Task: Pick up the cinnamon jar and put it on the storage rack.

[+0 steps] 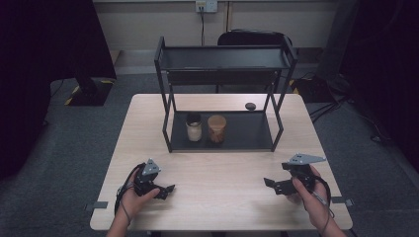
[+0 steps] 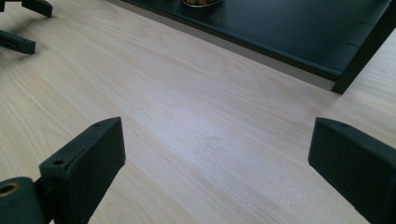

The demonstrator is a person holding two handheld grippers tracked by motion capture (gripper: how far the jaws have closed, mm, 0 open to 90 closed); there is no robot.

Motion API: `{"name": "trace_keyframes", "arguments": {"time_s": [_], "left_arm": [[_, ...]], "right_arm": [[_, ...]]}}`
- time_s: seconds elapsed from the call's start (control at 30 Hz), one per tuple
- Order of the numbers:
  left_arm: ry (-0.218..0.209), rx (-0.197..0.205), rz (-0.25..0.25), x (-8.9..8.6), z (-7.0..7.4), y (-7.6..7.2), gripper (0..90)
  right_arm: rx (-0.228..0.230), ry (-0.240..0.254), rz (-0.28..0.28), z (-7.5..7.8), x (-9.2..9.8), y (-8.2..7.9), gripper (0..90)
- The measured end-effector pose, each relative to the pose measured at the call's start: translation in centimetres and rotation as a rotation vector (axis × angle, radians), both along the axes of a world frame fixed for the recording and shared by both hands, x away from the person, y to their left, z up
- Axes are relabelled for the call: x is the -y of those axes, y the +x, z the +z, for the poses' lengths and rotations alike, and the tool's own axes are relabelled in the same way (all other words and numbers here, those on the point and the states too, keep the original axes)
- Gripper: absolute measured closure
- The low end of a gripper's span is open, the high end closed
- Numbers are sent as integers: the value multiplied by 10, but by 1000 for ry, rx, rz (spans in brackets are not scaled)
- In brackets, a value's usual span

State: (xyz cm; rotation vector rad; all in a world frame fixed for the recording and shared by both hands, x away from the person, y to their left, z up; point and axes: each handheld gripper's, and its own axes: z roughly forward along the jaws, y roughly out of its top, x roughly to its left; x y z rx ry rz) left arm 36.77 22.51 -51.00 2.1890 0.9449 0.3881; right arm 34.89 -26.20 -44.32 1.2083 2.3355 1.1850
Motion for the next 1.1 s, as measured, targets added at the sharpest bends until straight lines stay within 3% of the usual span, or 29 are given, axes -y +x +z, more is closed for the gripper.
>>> {"name": "trace_keyframes", "arguments": {"time_s": [1.1], "left_arm": [[0, 0, 0, 0, 0, 0, 1]], "right_arm": [[49, -32, -28, -1, 32, -13, 29]]}}
